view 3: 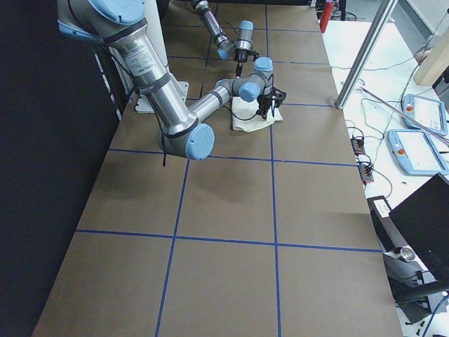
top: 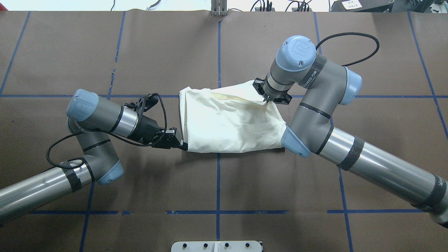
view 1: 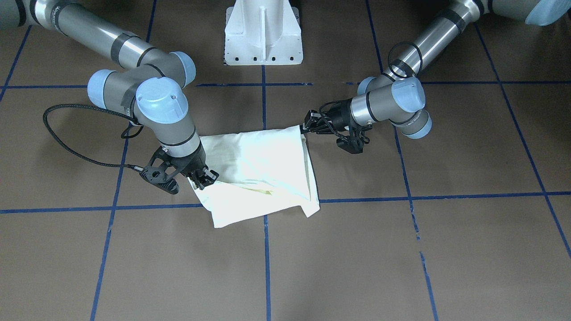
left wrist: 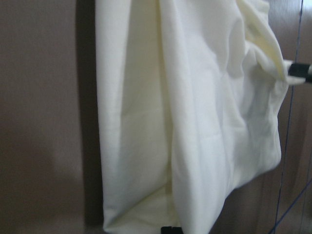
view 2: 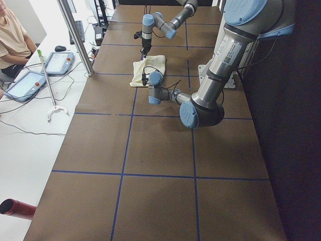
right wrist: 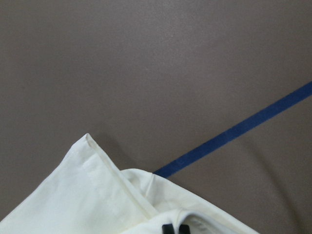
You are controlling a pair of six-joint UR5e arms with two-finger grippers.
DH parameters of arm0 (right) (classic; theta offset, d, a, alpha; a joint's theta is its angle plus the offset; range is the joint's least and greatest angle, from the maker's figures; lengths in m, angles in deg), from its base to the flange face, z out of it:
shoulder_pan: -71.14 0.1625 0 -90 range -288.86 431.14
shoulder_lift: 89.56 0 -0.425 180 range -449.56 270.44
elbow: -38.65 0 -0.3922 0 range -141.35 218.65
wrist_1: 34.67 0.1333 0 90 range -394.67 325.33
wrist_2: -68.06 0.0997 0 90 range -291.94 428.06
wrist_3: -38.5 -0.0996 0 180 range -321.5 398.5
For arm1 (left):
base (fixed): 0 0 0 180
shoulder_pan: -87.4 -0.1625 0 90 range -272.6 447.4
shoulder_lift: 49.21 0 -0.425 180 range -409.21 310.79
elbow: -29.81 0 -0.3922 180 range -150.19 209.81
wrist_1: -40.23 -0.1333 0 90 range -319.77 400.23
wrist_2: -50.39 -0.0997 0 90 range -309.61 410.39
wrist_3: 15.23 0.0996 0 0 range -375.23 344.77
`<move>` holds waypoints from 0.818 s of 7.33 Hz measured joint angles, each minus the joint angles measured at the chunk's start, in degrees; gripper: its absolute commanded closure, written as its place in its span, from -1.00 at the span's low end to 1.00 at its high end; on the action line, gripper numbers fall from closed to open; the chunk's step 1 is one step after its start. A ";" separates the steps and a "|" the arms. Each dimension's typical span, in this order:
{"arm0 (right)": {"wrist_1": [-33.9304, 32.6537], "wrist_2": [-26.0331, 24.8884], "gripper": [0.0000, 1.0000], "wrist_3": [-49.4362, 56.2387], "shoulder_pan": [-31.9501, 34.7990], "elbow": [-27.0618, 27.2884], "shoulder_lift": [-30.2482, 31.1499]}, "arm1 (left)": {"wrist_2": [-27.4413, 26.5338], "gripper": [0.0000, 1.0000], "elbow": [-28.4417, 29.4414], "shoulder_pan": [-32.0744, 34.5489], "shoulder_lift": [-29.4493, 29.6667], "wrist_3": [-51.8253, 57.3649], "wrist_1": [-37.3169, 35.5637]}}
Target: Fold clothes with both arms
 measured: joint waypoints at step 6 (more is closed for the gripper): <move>0.26 -0.07 1.00 0.02 0.44 0.01 0.00 | -2.15 1.00 -3.07 0.18 2.48 -7.83 -4.47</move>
